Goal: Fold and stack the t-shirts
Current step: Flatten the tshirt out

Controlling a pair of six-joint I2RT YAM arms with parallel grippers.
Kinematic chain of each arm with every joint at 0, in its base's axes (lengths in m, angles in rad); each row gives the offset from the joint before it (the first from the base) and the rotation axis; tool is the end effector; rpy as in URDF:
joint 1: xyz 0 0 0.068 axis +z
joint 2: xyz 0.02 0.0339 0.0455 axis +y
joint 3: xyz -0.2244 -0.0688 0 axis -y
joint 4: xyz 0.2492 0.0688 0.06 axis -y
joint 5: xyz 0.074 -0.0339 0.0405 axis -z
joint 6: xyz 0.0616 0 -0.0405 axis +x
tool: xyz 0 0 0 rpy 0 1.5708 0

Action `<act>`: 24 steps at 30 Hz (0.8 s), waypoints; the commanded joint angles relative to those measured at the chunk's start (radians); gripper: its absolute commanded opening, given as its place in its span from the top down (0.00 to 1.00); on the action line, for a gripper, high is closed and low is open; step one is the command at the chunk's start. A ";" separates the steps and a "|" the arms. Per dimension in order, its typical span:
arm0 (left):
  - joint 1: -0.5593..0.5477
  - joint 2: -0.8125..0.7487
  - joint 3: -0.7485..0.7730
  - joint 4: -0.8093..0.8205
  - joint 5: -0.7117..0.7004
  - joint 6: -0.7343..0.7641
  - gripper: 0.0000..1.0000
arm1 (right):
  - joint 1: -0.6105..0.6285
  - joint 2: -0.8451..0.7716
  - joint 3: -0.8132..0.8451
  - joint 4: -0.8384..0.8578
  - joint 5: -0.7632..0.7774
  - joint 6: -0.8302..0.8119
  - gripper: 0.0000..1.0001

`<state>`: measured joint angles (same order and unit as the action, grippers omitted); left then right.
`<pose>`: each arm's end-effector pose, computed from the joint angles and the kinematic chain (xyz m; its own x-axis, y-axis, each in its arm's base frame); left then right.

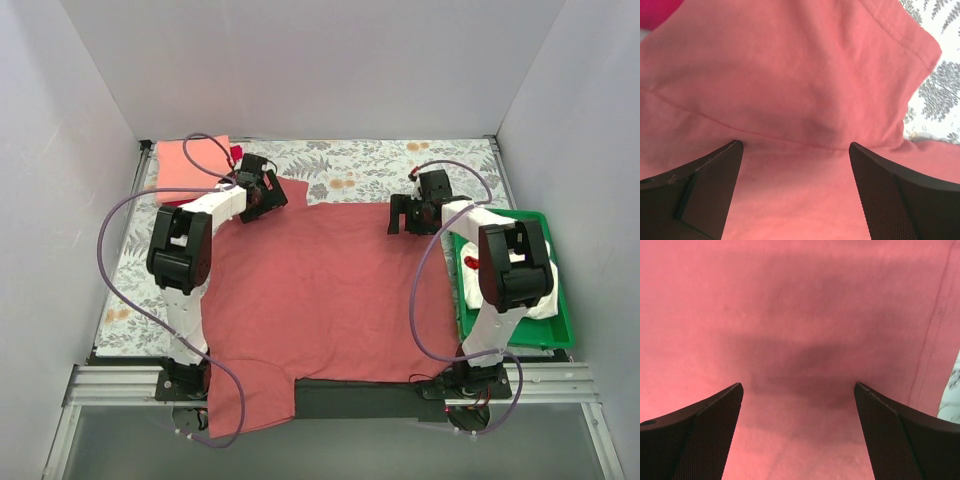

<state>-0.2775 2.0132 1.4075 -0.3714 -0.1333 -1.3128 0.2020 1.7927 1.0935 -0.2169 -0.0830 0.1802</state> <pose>0.4164 -0.1101 0.1118 -0.3968 -0.8834 -0.2492 -0.7198 0.4680 -0.5128 0.3724 0.0815 0.1105 -0.8092 0.0166 -0.5873 -0.1061 0.9790 0.1738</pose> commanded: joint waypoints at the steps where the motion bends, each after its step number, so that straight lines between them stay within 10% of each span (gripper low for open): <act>1: 0.004 0.079 0.093 -0.072 0.023 0.041 0.13 | -0.026 0.062 0.081 0.013 0.042 0.004 0.02; 17: 0.009 0.600 0.858 -0.366 0.067 0.162 0.13 | -0.078 0.416 0.489 -0.140 0.037 -0.033 0.02; 24: 0.034 0.686 0.952 -0.227 0.202 0.140 0.11 | -0.111 0.520 0.669 -0.185 0.019 -0.036 0.02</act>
<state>-0.2646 2.6175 2.3615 -0.5957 -0.0513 -1.1553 0.1143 2.2341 1.7126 -0.3138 -0.0494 0.1535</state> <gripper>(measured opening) 0.887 0.983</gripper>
